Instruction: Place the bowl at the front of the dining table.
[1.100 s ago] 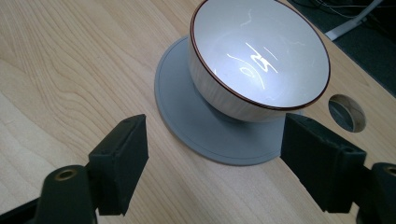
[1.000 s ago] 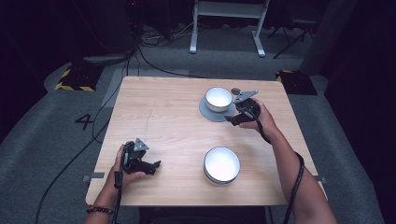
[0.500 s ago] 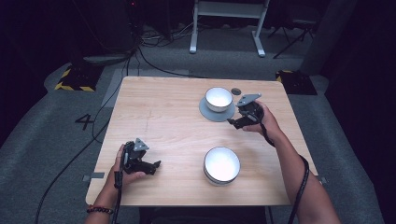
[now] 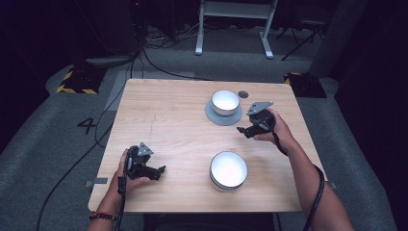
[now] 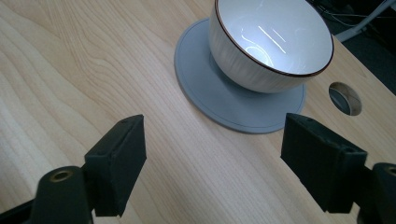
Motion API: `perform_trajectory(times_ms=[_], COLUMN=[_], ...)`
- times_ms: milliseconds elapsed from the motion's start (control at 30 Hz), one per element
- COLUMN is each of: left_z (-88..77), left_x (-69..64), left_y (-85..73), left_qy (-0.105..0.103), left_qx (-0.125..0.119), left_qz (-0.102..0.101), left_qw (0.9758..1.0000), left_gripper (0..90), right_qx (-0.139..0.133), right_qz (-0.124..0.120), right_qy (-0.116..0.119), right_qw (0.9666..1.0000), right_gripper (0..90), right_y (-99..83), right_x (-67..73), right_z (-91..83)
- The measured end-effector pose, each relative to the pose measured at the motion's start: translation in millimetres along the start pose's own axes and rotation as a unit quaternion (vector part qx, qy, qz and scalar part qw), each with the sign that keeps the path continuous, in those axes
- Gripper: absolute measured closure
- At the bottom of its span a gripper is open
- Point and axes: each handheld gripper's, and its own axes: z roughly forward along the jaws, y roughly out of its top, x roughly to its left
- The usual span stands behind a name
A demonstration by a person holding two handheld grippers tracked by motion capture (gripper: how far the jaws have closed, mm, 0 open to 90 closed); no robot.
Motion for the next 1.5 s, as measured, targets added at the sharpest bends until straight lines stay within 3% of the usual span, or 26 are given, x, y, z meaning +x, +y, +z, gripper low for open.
perform_trajectory(times_ms=[1500], left_z=[0.2], left_x=[-0.1], left_y=[-0.1], left_qy=[0.001], left_qx=[-0.001], left_qz=[0.000], left_qw=[1.0000], left_gripper=[0.5], right_qx=[-0.002], right_qz=[-0.021], right_qy=[0.009], right_qw=[0.9997], right_gripper=[22.3], right_y=[-37.4], right_x=[25.7], right_z=[-32.2])
